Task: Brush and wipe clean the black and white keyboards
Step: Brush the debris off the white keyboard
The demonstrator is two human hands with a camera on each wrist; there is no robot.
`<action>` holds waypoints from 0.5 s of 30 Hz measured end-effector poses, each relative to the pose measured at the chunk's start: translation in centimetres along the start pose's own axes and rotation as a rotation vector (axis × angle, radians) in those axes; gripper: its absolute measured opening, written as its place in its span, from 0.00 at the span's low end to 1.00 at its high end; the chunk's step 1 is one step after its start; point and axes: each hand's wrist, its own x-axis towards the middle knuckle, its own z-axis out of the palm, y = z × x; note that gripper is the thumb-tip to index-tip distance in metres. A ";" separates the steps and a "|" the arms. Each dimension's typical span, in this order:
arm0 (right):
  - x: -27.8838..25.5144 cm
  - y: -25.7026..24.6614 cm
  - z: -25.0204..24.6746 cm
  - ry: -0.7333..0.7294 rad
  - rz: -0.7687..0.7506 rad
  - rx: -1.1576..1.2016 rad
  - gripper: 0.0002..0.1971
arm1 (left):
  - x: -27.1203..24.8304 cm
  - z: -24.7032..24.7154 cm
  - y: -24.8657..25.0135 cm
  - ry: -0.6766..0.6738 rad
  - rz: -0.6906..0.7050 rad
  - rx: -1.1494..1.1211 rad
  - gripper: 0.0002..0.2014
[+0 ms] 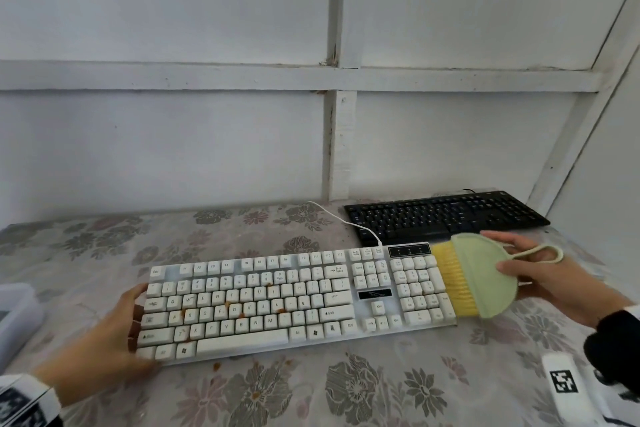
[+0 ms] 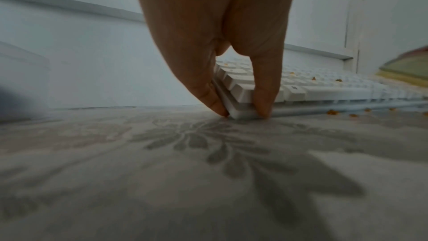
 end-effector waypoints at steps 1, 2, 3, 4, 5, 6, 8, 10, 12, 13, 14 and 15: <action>0.2 -0.3 -0.2 0.041 -0.025 0.042 0.23 | -0.1 0.0 0.1 0.000 0.005 0.002 0.58; 0.5 -0.6 -0.3 0.074 -0.049 0.077 0.23 | -0.1 0.1 0.2 0.001 0.008 0.005 0.58; 0.7 -0.8 -0.2 0.087 -0.068 0.091 0.24 | -0.1 0.1 0.2 -0.003 0.012 0.006 0.58; 0.8 -0.9 0.0 0.087 -0.079 0.089 0.24 | -0.1 0.0 0.2 -0.007 0.017 0.007 0.59; 0.8 -0.8 0.2 0.077 -0.080 0.076 0.24 | -0.1 0.0 0.2 -0.012 0.022 0.012 0.59; 0.7 -0.6 0.5 0.067 -0.076 0.060 0.24 | 0.0 -0.1 0.1 -0.012 0.023 0.019 0.59; 0.3 -0.2 1.0 0.055 -0.060 0.039 0.25 | 0.1 -0.2 -0.3 -0.005 0.035 0.033 0.58; -0.5 0.4 1.1 0.049 -0.032 0.023 0.25 | 0.1 -0.2 -0.6 0.008 0.060 0.058 0.55; -1.3 0.7 0.9 0.036 -0.010 -0.004 0.25 | 0.3 -0.3 -0.9 0.012 0.070 0.077 0.52; -1.5 0.6 0.7 0.035 -0.009 -0.013 0.25 | 0.3 -0.3 -0.9 0.012 0.075 0.077 0.51; -1.5 0.4 0.5 0.046 -0.017 -0.012 0.25 | 0.3 -0.3 -0.9 0.013 0.077 0.076 0.51; -1.4 0.1 0.3 0.071 -0.031 0.006 0.24 | 0.3 -0.3 -0.8 0.011 0.087 0.076 0.51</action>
